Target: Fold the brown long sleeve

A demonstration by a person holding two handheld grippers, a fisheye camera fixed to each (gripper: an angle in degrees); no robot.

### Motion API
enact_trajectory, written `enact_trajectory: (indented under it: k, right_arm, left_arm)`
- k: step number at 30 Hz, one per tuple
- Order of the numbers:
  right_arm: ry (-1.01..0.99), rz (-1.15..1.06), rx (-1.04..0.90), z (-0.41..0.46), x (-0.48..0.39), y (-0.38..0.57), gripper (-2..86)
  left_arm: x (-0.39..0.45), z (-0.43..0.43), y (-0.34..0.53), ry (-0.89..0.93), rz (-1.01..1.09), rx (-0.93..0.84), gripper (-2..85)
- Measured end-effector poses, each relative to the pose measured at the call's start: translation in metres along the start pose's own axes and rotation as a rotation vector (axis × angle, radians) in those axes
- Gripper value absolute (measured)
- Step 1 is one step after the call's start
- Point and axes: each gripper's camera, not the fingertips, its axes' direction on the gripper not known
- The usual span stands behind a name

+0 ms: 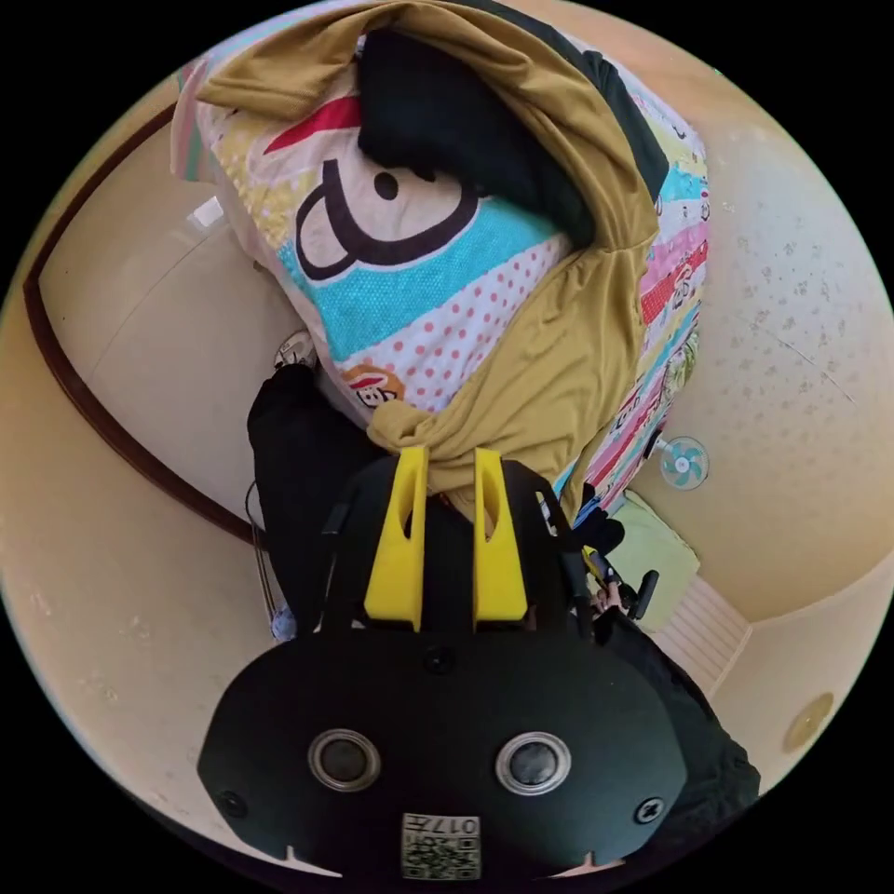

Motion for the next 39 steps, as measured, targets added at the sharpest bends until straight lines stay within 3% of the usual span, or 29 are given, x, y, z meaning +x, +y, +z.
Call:
enact_trajectory:
  k: [10, 14, 20, 24, 28, 30, 35, 39]
  right_arm:
    - [-0.109, -0.038, 0.015, -0.012, -0.083, -0.010, 7.8]
    - [-0.154, -0.071, 0.006, -0.015, -0.121, -0.006, 7.8]
    - [-0.110, -0.133, -0.039, 0.001, -0.148, 0.015, 7.7]
    - [-0.195, -0.099, -0.072, 0.018, -0.134, 0.037, 7.8]
    - [-0.252, -0.102, -0.080, 0.030, -0.119, 0.055, 7.8]
    - [-0.265, -0.109, -0.079, 0.041, -0.111, 0.067, 7.8]
    - [-0.315, -0.174, -0.095, 0.073, -0.103, 0.072, 8.3]
    - [-0.310, -0.363, -0.056, 0.090, -0.121, 0.058, 9.3]
  left_arm:
    - [-0.017, -0.105, -0.079, 0.054, -0.031, 0.285, 15.6]
    - [-0.033, -0.114, -0.108, 0.125, -0.056, 0.300, 15.8]
    - [-0.060, -0.093, -0.146, 0.096, -0.050, 0.212, 8.7]
    - [-0.088, -0.099, -0.137, 0.236, 0.026, 0.225, 4.1]
    - [-0.101, -0.147, -0.090, 0.394, 0.204, 0.371, 0.6]
    - [-0.119, -0.168, -0.068, 0.455, 0.179, 0.485, 0.8]
    - [-0.143, -0.148, -0.074, 0.508, 0.073, 0.427, 12.4]
    - [-0.155, -0.109, -0.080, 0.336, -0.121, 0.521, 16.1]
